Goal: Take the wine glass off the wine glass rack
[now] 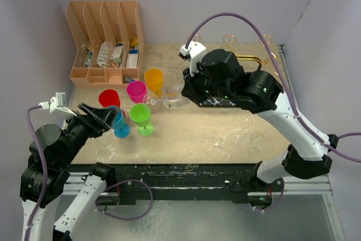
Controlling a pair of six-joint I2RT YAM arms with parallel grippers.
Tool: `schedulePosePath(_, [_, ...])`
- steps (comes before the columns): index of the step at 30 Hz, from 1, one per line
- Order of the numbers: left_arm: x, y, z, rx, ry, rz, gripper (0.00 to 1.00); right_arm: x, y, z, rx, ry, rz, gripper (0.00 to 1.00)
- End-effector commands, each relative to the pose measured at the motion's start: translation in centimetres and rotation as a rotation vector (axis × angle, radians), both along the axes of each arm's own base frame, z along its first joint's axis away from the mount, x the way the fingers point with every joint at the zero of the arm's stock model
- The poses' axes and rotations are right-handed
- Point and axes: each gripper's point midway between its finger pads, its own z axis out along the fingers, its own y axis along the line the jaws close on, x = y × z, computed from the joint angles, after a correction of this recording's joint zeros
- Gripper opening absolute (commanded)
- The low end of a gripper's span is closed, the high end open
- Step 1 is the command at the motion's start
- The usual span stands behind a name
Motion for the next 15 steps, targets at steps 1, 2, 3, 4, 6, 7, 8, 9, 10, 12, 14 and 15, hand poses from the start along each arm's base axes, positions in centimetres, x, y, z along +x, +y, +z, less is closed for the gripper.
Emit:
schedulePosePath(1, [0.4,3.2,0.4,0.153,0.009,0.14,0.67,1.2,0.9,-0.8,-0.034,0.018,-0.024,0.0])
schedulePosePath(2, [0.4,3.6,0.6,0.169,0.007,0.152,0.67,1.3,1.2,-1.5,-0.055,0.031,-0.017,0.0])
schedulePosePath(3, [0.3,3.9,0.9,0.185,0.001,0.164,0.67,1.4,1.5,-2.3,-0.077,0.045,-0.009,0.0])
schedulePosePath(4, [0.3,4.1,1.0,0.199,-0.003,0.172,0.67,1.4,1.8,-3.0,-0.098,0.057,0.001,0.0])
schedulePosePath(6, [0.4,4.5,1.3,0.224,-0.011,0.183,0.67,1.6,2.3,-4.3,-0.133,0.079,0.016,0.0])
schedulePosePath(7, [0.4,4.5,1.4,0.233,-0.014,0.186,0.67,1.7,2.4,-4.9,-0.152,0.085,0.015,0.0])
schedulePosePath(8, [0.5,4.6,1.5,0.241,-0.016,0.188,0.67,1.9,2.5,-5.4,-0.169,0.091,0.013,0.0])
schedulePosePath(9, [0.5,4.7,1.6,0.246,-0.019,0.188,0.67,2.1,2.5,-5.9,-0.185,0.094,0.009,0.0])
schedulePosePath(10, [0.5,4.6,1.7,0.25,-0.022,0.187,0.67,2.2,2.6,-6.4,-0.202,0.099,0.007,0.0])
schedulePosePath(12, [0.6,4.6,1.7,0.256,-0.025,0.184,0.67,2.5,2.7,-7.4,-0.235,0.107,-0.001,0.0])
schedulePosePath(14, [0.7,4.6,1.6,0.262,-0.025,0.18,0.67,2.8,2.7,-8.4,-0.267,0.115,-0.006,0.0])
schedulePosePath(15, [0.8,4.5,1.5,0.264,-0.024,0.18,0.67,2.9,2.8,-8.8,-0.281,0.119,-0.008,0.0])
